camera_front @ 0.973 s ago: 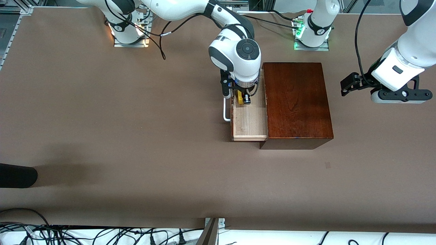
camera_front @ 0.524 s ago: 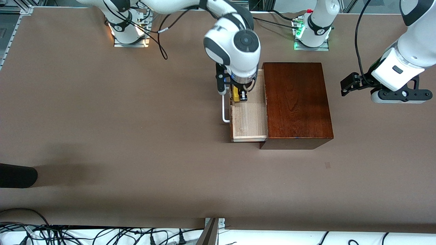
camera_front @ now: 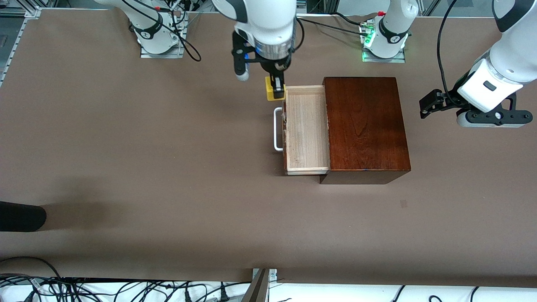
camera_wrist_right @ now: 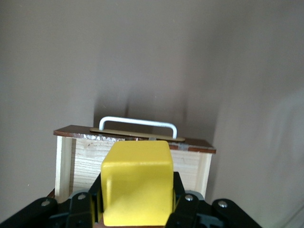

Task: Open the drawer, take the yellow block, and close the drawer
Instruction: 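Carry the cube away with the right gripper while the left gripper reaches the drawer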

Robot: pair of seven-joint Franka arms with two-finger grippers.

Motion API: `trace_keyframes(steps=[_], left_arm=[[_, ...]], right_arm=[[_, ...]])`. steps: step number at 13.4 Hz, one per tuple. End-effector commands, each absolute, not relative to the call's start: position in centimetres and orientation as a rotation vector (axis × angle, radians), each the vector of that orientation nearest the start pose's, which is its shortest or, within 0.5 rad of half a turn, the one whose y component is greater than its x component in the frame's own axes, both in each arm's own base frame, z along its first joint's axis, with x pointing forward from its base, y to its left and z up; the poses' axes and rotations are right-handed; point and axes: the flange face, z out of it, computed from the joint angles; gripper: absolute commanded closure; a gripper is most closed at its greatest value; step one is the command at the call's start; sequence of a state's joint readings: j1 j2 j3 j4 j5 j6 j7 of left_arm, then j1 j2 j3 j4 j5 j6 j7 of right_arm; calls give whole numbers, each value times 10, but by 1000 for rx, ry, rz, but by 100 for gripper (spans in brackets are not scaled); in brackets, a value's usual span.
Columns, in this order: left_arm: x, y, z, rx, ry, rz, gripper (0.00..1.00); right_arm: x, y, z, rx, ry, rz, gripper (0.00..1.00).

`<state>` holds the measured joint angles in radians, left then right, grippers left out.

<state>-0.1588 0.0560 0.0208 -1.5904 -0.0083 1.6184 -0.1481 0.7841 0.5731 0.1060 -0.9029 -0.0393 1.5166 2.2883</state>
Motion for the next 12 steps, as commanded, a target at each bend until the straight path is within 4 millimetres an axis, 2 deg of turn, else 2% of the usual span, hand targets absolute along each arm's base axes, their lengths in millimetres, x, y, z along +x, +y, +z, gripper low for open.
trace_keyframes(steps=[1, 4, 5, 7, 9, 11, 12], left_arm=[[572, -82, 593, -3167, -17, 43, 0], [572, -82, 593, -3165, -5, 47, 0], [571, -83, 593, -3163, -2, 49, 0], [571, -84, 593, -3163, 3, 49, 0], [570, -87, 595, -3164, 15, 42, 0], [568, -95, 604, -3167, 42, 16, 0], [565, -108, 608, -3168, 71, 12, 0]], right_arm=[[464, 499, 603, -2526, 1829, 10, 100], [485, 439, 603, -2782, 1580, -22, 100], [493, 410, 609, -2833, 1500, -27, 100], [512, 340, 619, -2898, 1346, 13, 100], [525, 269, 621, -2963, 1200, 35, 100], [535, 201, 622, -2995, 1095, 64, 100], [539, 170, 622, -3011, 1034, 80, 100]])
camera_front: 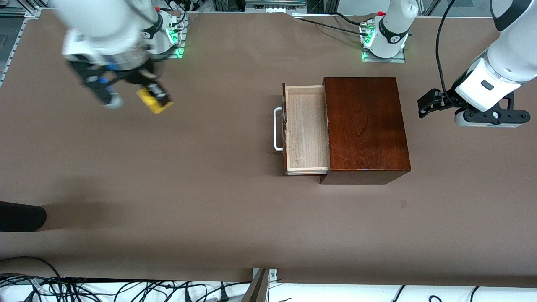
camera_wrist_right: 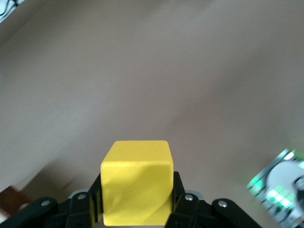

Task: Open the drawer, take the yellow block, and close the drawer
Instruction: 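Carry the cube away with the right gripper while the left gripper reaches the drawer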

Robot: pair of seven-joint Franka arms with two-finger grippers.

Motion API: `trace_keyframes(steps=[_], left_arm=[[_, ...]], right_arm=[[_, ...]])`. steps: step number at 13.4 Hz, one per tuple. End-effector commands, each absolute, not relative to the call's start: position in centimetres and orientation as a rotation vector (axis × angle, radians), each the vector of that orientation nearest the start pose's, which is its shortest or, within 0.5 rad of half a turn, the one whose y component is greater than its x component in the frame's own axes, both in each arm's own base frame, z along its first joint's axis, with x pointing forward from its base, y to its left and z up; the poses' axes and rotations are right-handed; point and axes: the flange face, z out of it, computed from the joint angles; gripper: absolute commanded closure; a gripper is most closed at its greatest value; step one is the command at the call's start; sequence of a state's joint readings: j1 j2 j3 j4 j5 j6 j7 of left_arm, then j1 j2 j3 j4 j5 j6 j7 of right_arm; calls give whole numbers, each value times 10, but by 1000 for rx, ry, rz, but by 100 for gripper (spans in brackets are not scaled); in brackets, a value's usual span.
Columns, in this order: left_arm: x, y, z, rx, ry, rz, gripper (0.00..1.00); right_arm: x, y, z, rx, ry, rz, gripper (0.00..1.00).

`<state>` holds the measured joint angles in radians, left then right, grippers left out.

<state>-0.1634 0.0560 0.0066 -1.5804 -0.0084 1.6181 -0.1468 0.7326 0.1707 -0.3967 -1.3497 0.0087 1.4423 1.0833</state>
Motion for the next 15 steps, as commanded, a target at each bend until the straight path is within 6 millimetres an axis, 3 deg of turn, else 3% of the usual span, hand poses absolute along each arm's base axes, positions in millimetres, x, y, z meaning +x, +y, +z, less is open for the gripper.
trace_keyframes(steps=[1, 3, 6, 10, 13, 15], left_arm=[[560, -120, 613, -3171, 113, -1, 0], [560, -137, 607, -3161, 171, 7, 0], [549, -168, 612, -3142, 251, -4, 0], [550, -167, 610, -3132, 262, -8, 0], [547, -169, 612, -3130, 250, 11, 0], [544, -184, 608, -3126, 286, 21, 0]], right_arm=[[540, 145, 618, -3030, 977, 108, 100], [543, 96, 606, -3074, 793, 162, 100], [547, 44, 578, -3131, 485, 260, 100], [549, 17, 514, -3146, 234, 297, 100], [546, 14, 456, -3150, 148, 284, 100], [549, 20, 409, -3176, 144, 246, 100]])
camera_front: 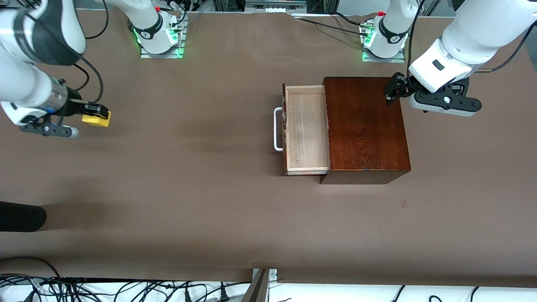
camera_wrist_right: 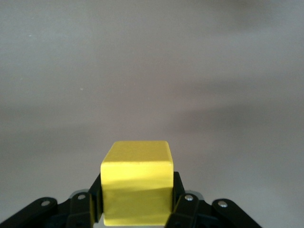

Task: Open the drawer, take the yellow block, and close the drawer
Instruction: 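Carry the cube away with the right gripper while the left gripper reaches the drawer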

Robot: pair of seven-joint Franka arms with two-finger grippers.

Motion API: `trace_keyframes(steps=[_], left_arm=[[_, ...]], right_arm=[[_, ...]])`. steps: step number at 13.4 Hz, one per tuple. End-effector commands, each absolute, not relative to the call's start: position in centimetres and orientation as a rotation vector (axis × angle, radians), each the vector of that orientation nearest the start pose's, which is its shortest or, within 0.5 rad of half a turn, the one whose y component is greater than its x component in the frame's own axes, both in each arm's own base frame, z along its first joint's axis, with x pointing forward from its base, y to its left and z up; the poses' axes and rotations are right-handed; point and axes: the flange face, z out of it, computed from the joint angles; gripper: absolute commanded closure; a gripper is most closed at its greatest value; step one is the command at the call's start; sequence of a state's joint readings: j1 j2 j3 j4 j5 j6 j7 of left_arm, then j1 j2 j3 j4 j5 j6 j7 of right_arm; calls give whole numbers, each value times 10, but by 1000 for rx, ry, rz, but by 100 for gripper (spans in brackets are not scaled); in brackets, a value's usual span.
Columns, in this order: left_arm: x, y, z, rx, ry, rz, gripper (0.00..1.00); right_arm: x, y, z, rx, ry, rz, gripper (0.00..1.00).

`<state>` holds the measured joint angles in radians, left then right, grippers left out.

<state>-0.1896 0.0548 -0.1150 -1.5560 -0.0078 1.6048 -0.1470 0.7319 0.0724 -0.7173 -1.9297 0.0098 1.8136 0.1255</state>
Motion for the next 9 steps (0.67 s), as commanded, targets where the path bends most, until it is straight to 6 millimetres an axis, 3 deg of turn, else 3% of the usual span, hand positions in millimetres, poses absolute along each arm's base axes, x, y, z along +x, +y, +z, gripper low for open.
trace_keyframes(steps=[1, 6, 9], left_arm=[[544, -190, 606, -3126, 276, 28, 0], [536, -233, 588, -3132, 82, 69, 0], [535, -243, 583, -3131, 33, 76, 0]], right_arm=[[549, 27, 389, -3186, 123, 225, 100], [563, 49, 303, -3203, 43, 225, 100], [571, 43, 268, -3187, 3, 200, 100]])
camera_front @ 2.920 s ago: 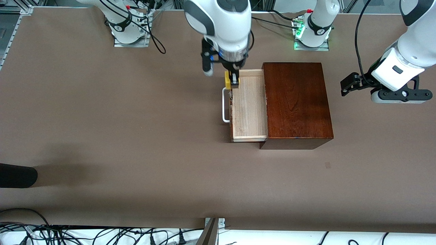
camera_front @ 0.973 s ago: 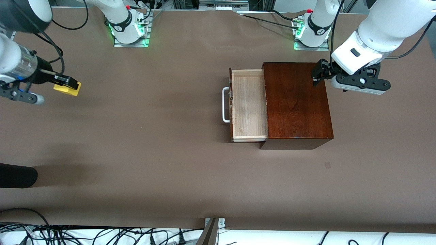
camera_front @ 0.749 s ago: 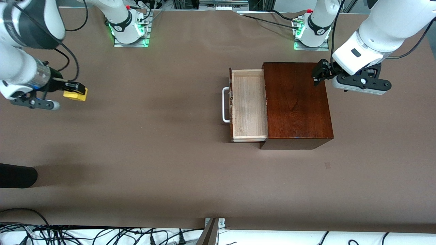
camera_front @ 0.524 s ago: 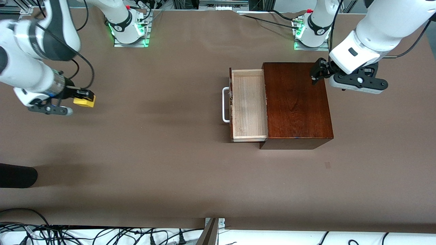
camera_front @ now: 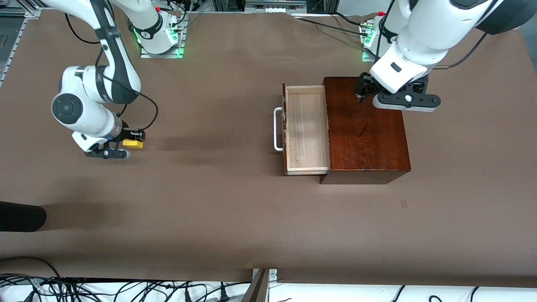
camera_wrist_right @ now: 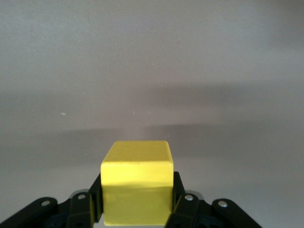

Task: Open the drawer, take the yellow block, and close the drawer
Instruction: 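Lower the cube with the right gripper while the left gripper pushes the drawer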

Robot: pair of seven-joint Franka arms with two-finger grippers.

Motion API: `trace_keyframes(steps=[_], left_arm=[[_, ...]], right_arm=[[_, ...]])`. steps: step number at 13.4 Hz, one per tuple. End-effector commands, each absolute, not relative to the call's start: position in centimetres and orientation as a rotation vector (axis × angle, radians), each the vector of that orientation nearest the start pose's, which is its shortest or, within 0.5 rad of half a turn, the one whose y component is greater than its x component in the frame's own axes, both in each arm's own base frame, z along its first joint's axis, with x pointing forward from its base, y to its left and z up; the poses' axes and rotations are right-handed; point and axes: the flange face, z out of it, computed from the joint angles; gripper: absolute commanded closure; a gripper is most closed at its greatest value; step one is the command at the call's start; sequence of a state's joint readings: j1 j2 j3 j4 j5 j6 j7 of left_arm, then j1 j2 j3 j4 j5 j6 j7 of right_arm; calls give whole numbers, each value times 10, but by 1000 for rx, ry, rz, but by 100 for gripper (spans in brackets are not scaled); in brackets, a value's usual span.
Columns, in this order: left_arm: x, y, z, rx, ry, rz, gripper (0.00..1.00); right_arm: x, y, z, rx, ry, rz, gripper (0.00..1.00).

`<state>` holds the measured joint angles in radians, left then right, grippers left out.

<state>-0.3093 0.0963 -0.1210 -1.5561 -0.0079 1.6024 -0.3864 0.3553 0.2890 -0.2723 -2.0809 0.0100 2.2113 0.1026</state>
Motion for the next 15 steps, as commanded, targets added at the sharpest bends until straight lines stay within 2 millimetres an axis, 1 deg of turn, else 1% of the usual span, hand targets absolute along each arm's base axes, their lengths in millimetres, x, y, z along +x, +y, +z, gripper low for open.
trace_keyframes(steps=[1, 2, 3, 4, 5, 7, 10, 11, 12, 13, 15], left_arm=[[534, -244, 583, -3131, 26, 74, 0], [533, -246, 583, -3132, 2, 75, 0], [530, -257, 582, -3135, -49, 83, 0], [526, -272, 575, -3130, -114, 101, 0], [524, -288, 573, -3130, -175, 105, 0], [518, -326, 556, -3112, -308, 146, 0], [507, -392, 527, -3078, -526, 169, 0], [503, -415, 517, -3076, -615, 156, 0], [497, -436, 503, -3072, -689, 157, 0], [491, -457, 489, -3071, -760, 148, 0], [482, -488, 462, -3056, -884, 146, 0]], right_arm=[[572, 42, 256, -3183, 1, 202, 100], [573, 39, 248, -3183, -14, 201, 100], [573, 34, 240, -3181, -32, 216, 100], [572, 30, 234, -3182, -25, 228, 100], [571, 31, 227, -3179, -25, 245, 100], [571, 31, 219, -3164, -30, 254, 100], [571, 33, 212, -3155, -24, 258, 100], [570, 34, 210, -3155, -26, 262, 80], [570, 35, 207, -3156, -31, 270, 1], [570, 38, 208, -3156, -39, 274, 0], [573, 40, 212, -3155, -44, 267, 0]])
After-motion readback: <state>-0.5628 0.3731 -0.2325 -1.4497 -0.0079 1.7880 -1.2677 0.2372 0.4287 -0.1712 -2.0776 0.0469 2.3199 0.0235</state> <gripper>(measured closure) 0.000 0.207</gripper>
